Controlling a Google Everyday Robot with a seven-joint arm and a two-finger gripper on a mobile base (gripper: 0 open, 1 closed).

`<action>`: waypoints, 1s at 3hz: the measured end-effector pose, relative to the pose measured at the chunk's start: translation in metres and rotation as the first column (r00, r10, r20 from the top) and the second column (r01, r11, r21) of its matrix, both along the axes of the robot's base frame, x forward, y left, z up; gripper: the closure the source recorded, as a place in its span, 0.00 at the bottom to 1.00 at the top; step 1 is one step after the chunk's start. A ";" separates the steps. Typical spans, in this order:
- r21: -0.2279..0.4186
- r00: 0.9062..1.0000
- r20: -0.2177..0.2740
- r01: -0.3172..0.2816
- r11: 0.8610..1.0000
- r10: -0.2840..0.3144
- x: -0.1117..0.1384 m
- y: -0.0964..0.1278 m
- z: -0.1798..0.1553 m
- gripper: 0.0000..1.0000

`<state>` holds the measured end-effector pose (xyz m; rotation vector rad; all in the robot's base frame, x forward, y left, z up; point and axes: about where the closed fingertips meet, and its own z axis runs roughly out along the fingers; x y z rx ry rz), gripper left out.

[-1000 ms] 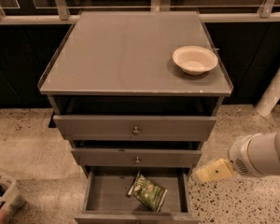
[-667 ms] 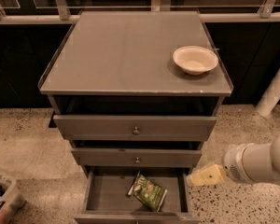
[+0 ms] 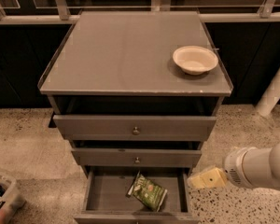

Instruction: Pick green jalapeno chip bag from bottom drawer and place on counter

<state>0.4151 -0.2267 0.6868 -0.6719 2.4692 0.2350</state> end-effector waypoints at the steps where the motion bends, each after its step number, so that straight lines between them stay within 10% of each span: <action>1: 0.017 0.997 -0.003 0.073 0.997 -0.073 -0.010 -0.009 -0.040 0.00; 3: 0.252 0.998 -0.050 0.059 0.966 -0.048 0.001 -0.013 -0.112 0.00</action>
Offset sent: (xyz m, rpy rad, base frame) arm 0.0008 -0.0227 -0.1667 0.3315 0.1116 -0.0516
